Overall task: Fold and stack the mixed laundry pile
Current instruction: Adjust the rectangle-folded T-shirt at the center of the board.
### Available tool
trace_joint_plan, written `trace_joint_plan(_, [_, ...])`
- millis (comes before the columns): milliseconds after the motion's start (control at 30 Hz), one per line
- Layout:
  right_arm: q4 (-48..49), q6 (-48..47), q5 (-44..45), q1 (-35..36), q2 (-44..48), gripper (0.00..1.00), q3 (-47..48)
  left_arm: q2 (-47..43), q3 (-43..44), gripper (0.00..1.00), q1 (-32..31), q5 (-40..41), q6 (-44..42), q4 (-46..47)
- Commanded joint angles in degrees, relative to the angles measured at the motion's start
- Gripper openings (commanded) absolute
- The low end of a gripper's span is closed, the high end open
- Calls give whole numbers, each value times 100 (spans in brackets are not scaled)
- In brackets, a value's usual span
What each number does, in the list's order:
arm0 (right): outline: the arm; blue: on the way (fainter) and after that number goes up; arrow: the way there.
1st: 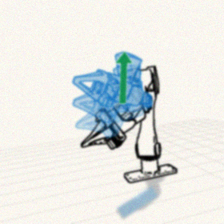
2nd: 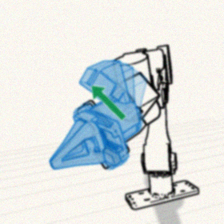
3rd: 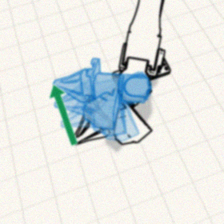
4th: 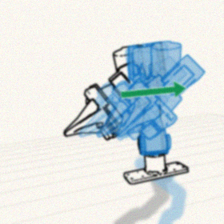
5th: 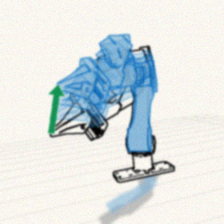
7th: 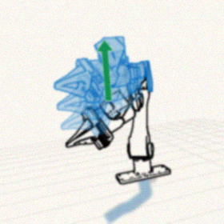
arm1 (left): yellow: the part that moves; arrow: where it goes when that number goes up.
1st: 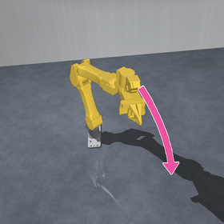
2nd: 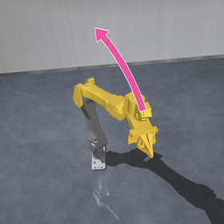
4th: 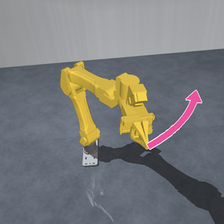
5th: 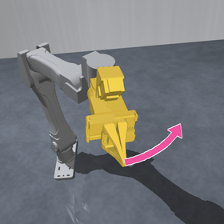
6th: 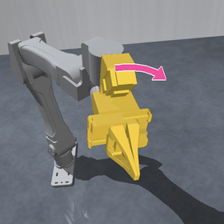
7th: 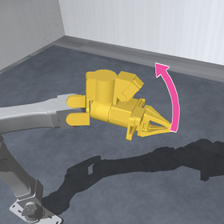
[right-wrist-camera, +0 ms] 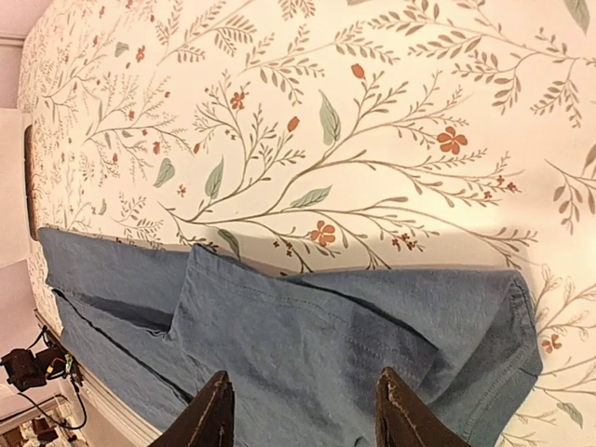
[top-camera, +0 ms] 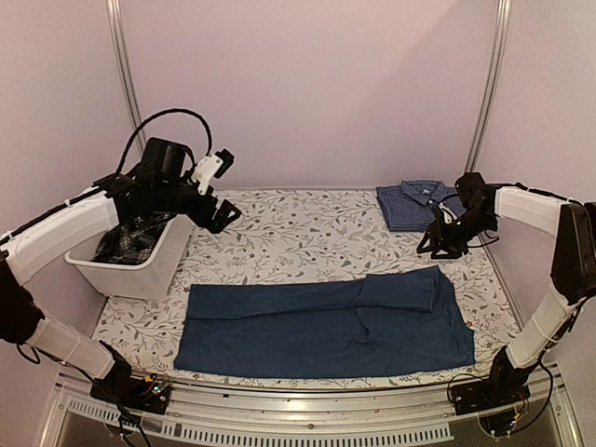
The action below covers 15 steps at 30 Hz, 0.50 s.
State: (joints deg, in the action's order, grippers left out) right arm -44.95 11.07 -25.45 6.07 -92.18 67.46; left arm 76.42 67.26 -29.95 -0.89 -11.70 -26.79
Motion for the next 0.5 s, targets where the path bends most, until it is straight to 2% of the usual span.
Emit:
trace_joint_plan(0, [65, -324, -316, -14, -637, 50, 136, 1195, 882, 100, -88, -1410, 767, 131])
trace_joint_plan(133, [162, -381, -474, -4, -959, 50, 48, 2032, 1308, 100, -590, -1412, 1080, 250])
trace_joint_plan(300, [249, -356, -485, -12, -1272, 50, -102, 2957, 1534, 100, -873, -1295, 1568, -203])
trace_joint_plan(467, [292, -293, -268, -10, -1472, 50, -232, 2839, 900, 100, -874, -786, 1915, -691])
